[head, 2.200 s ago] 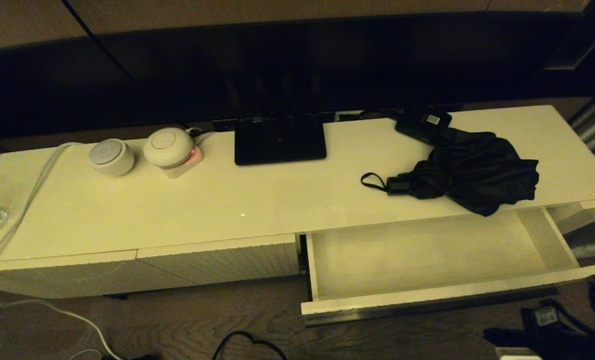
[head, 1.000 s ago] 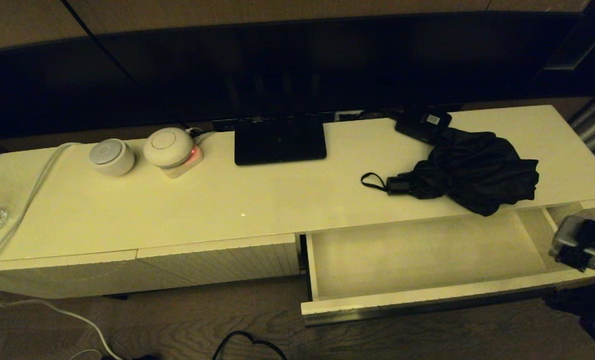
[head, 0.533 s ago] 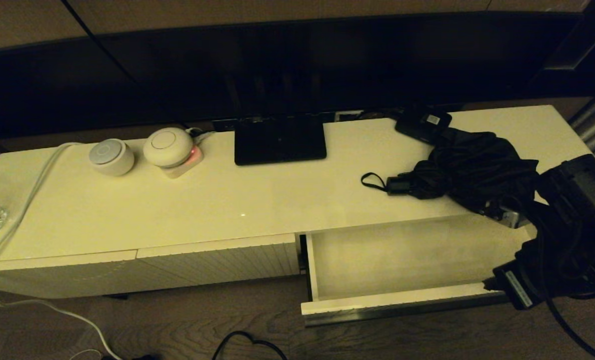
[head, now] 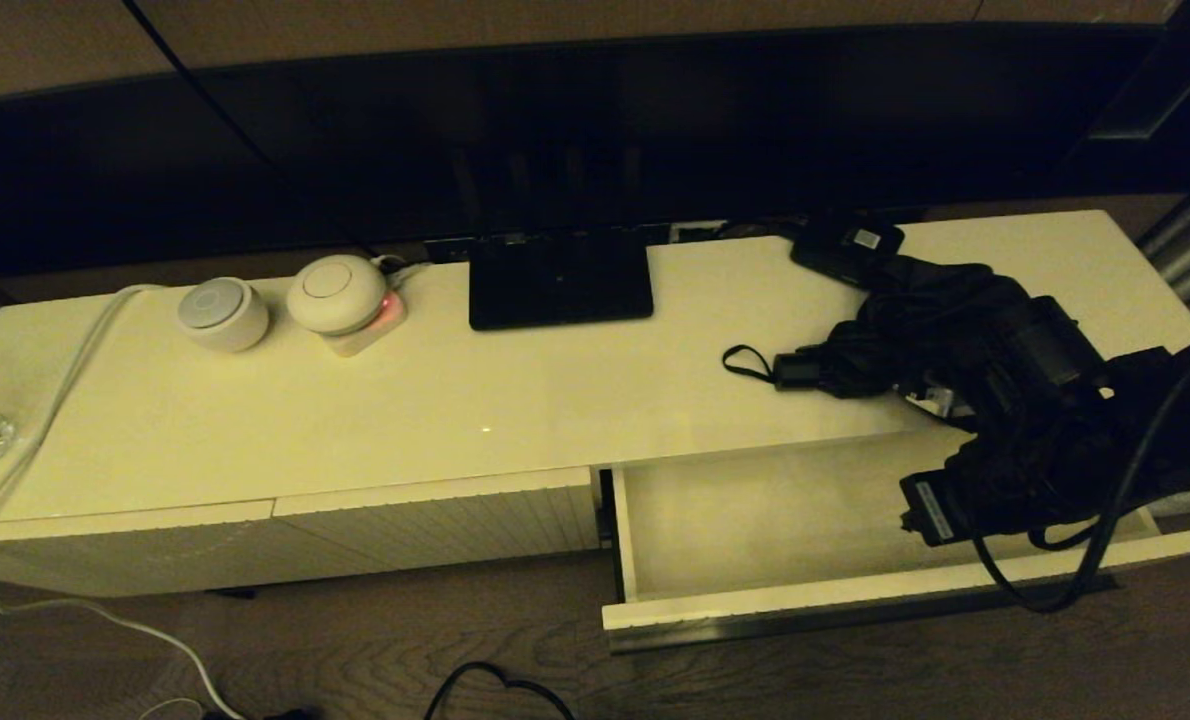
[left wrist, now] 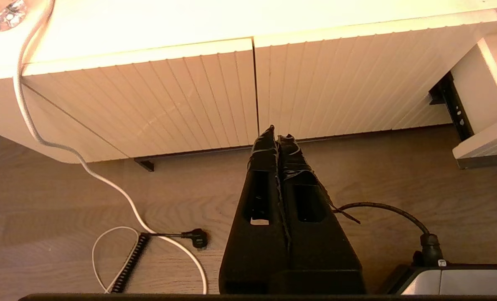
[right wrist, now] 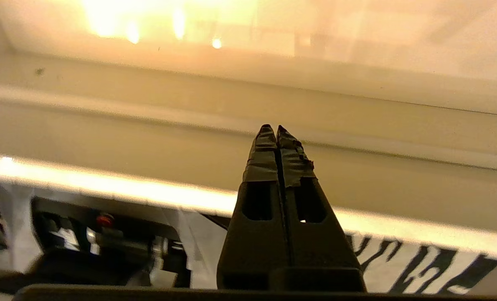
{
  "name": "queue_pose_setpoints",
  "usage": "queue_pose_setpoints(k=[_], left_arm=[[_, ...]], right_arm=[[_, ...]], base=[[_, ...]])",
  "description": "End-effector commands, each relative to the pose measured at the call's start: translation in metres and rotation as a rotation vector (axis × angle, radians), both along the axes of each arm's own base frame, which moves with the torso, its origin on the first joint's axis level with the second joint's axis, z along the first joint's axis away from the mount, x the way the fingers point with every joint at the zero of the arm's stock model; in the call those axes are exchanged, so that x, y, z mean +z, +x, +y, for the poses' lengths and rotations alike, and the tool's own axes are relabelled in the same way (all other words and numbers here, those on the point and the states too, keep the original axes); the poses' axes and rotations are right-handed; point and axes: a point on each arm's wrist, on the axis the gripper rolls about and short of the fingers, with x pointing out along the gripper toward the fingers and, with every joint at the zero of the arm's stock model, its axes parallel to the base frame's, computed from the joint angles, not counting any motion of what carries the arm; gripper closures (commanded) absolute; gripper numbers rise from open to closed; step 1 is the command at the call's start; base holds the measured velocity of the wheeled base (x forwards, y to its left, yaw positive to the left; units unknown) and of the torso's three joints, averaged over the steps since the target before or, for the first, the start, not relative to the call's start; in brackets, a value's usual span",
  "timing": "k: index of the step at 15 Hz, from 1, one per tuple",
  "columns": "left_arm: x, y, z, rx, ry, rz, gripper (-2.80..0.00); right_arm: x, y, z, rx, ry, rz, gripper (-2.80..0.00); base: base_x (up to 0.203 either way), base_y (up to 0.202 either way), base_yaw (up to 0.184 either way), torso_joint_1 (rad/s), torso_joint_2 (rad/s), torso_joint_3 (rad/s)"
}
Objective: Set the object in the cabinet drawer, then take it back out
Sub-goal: Open the drawer
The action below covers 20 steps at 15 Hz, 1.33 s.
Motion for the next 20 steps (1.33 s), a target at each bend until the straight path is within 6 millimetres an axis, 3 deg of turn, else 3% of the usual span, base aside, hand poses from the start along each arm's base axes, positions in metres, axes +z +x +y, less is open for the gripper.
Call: queue_pose_setpoints(k=[1, 5, 9, 20], left_arm=[[-0.001, 0.000, 0.000, 0.001, 0.000, 0.003, 0.00], [-0.001, 0.000, 0.000, 0.001, 0.000, 0.003, 0.00], [-0.001, 0.000, 0.000, 0.001, 0.000, 0.003, 0.00], [-0.001, 0.000, 0.000, 0.001, 0.000, 0.003, 0.00]], right_arm=[[-0.012, 0.016, 0.005, -0.023, 0.003, 0.033, 0.00], [-0.013, 0.034, 0.009, -0.049, -0.009, -0.022, 0.00], [-0.010, 0.035, 0.007, -0.056, -0.008, -0.034, 0.00], [-0.043, 0.041, 0.008, -0.071, -0.066, 0.067, 0.00]], base=[[0.000, 0.000, 0.000, 0.000, 0.00, 0.000], [0.000, 0.000, 0.000, 0.000, 0.00, 0.000], [0.000, 0.000, 0.000, 0.000, 0.00, 0.000], [0.000, 0.000, 0.000, 0.000, 0.00, 0.000]])
